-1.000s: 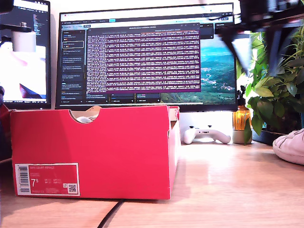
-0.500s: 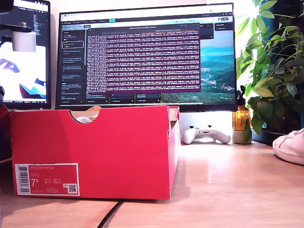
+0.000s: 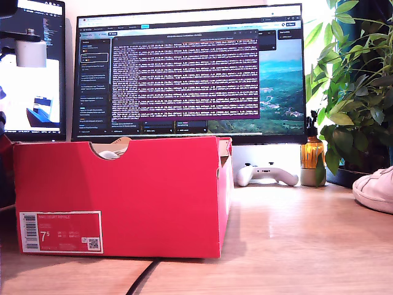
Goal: Pack the white shoes by picking the first shoe and placing it inside the red shoebox, left side, then picking and rotating the second shoe and placing it in the shoebox
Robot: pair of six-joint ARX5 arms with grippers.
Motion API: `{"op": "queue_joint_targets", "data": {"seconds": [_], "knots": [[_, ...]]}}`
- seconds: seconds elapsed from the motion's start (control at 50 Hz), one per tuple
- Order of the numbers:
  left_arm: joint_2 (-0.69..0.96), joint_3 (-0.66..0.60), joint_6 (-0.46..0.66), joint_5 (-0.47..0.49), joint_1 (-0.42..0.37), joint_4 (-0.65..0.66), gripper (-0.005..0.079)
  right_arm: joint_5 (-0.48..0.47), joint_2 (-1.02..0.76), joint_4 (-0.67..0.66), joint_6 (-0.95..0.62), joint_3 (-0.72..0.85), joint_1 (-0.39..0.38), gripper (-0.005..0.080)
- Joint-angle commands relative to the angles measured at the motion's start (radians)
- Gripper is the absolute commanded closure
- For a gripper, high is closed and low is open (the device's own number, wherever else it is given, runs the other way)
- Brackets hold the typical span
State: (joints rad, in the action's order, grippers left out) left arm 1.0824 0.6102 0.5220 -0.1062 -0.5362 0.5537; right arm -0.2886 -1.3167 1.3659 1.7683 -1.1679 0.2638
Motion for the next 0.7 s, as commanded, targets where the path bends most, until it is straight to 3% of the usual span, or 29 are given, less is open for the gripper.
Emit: {"op": "queue_joint_targets", "data": {"seconds": [0.0,0.28,0.68], "knots": [[0.004,0.005,-0.009,0.002,-0.003,-0.003,0.0762,-0.008,-0.007,-0.011,0.01,0.038,-0.012,0.027],[0.004,0.005,-0.009,0.002,-0.003,-0.003,0.0762,0.001,-0.012,-0.134,-0.017,0.096,-0.049,0.027],[0.004,0.005,-0.009,0.002,-0.003,-0.003,0.0762,0.026,-0.093,-0.208,-0.084,0.134,-0.103,0.027]]}}
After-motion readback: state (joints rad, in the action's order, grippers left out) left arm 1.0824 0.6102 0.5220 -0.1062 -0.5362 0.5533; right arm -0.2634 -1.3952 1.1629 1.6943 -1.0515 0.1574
